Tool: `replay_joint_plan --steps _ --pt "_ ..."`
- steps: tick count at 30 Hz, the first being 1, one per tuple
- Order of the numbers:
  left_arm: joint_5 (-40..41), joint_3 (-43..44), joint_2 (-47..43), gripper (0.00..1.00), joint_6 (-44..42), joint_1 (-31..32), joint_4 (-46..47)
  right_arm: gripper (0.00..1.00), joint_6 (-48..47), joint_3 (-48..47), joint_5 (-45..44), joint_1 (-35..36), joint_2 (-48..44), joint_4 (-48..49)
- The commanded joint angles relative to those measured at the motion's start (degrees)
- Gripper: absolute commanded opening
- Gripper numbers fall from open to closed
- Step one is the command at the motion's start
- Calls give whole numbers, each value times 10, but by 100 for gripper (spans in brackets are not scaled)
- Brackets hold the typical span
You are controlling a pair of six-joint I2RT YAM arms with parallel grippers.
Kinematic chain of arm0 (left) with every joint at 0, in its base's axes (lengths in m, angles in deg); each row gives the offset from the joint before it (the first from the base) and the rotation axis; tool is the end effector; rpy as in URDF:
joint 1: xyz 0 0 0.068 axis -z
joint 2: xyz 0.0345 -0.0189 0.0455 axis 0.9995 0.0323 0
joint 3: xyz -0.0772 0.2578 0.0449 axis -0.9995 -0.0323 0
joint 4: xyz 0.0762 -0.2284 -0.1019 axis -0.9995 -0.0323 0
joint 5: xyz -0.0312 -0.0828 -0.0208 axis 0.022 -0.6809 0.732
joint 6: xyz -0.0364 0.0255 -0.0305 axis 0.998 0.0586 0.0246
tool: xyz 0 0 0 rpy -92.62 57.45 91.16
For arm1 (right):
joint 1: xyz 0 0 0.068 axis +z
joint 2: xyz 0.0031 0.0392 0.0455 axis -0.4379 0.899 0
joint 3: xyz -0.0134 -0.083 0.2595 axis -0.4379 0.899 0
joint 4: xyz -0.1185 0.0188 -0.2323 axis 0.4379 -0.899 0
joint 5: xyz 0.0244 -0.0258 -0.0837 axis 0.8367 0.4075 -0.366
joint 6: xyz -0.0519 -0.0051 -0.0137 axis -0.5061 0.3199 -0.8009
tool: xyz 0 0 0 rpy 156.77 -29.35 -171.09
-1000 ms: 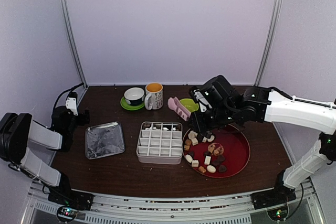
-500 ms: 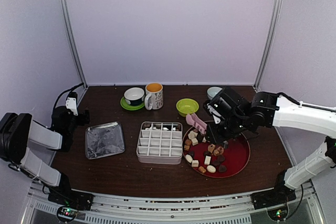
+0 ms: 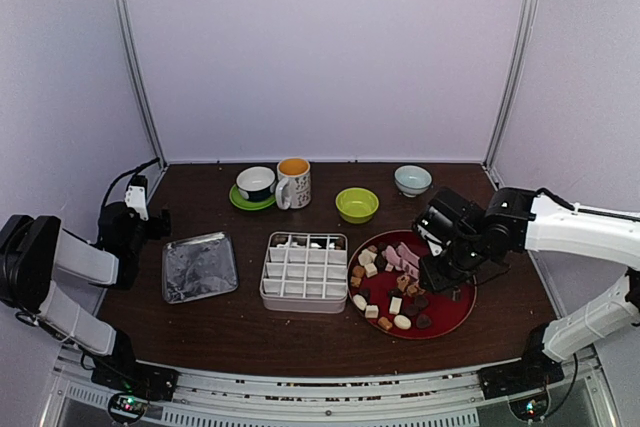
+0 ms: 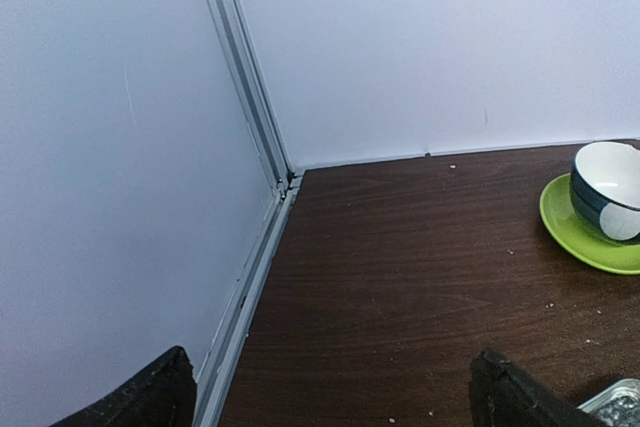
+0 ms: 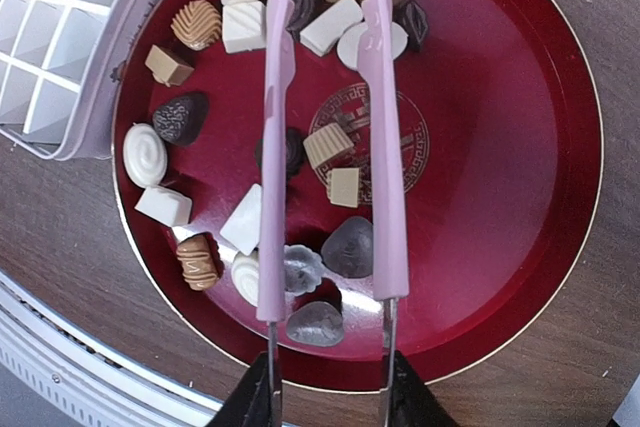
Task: Pack the chocolate
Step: Pick up the fake chocolate from the plate.
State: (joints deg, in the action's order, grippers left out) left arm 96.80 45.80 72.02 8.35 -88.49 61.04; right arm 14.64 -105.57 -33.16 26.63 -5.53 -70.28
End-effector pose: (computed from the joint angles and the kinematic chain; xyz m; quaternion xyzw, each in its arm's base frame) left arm 0.2524 0.0069 0.1660 -0.0394 0.7538 0.0721 0.6519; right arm 0.1441 0.1860 0.2557 -0.1732 0.9702 0.0968 0.1391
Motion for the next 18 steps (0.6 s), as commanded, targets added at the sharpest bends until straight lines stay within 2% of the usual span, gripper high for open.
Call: replay_joint_plan --steps 1,9,18 --pt "-5 5 -2 98 -6 -4 33 33 19 17 -4 -8 -11 -11" --pt "-5 5 -2 98 -6 -4 33 34 32 44 6 -25 -24 6" --pt "-5 5 -1 98 -6 -4 33 36 21 31 14 -28 0 10"
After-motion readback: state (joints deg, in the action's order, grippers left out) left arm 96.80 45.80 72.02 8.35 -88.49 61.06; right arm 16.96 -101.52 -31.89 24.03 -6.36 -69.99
